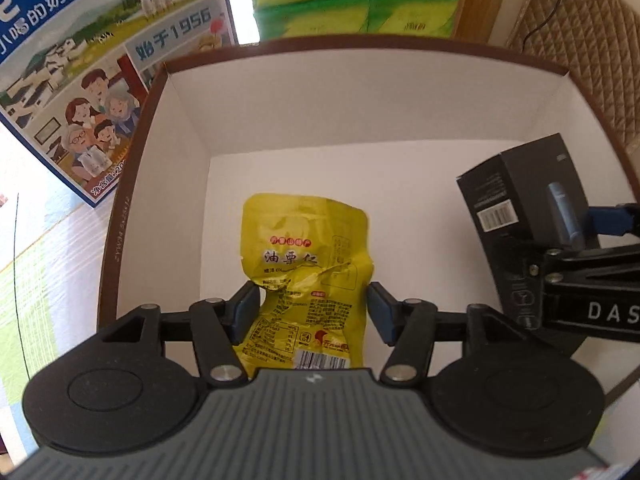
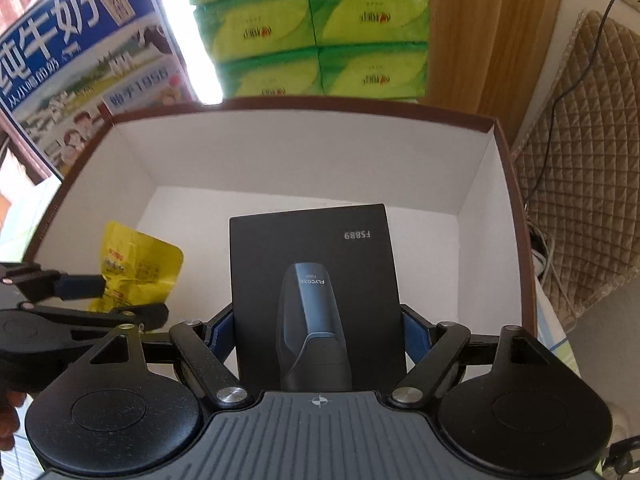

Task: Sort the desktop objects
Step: 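Carry the yellow packet and shaver box over the brown box with both tools, then open the left tool to drop the packet while the right tool releases the shaver box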

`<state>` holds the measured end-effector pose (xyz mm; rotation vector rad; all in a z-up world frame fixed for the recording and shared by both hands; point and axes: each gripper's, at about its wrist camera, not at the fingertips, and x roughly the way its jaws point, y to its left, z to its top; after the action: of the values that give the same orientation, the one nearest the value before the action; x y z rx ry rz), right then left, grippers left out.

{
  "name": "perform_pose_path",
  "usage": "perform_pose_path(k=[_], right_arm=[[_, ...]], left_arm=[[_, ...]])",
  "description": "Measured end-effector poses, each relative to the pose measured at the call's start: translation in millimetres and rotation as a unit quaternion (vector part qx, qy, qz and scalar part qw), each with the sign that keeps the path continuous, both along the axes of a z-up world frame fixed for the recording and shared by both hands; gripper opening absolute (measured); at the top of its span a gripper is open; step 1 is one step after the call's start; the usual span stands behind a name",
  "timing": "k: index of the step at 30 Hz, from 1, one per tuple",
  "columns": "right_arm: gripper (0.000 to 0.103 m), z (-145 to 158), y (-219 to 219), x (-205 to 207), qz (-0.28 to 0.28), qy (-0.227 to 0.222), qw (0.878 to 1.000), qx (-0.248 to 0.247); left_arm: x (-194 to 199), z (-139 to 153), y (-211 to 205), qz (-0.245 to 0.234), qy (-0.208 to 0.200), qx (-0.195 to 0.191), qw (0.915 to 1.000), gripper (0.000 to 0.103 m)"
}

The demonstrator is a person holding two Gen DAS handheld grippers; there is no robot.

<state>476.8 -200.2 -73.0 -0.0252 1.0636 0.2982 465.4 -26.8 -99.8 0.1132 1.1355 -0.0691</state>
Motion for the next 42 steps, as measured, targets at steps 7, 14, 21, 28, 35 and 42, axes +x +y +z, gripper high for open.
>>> perform_pose_path(k=[7, 14, 21, 28, 35, 42], right_arm=[[0.077, -7, 4, 2, 0.001, 0.010, 1.000, -0.016], [0.085, -5, 10, 1, 0.015, -0.004, 1.000, -0.021], [0.100, 13, 7, -9, 0.050, -0.031, 0.998, -0.017], [0.101, 27, -2, -26, 0.052, -0.047, 0.998, -0.006], [0.101, 45, -11, -49, 0.051, -0.066, 0.996, 0.004], [0.101, 66, -18, -71, 0.042, -0.085, 0.995, 0.008]], left_arm=[[0, -2, 4, -0.004, 0.005, -0.005, 1.0000, 0.057], [-5, 6, 8, -0.012, -0.003, 0.001, 0.9999, 0.064], [-11, 17, 8, -0.027, -0.018, 0.004, 0.9995, 0.074], [-26, 32, 10, -0.030, -0.034, 0.010, 0.9989, 0.083], [-50, 53, 7, -0.027, -0.050, 0.007, 0.9983, 0.083], [-82, 75, 1, -0.030, -0.066, 0.005, 0.9973, 0.088]])
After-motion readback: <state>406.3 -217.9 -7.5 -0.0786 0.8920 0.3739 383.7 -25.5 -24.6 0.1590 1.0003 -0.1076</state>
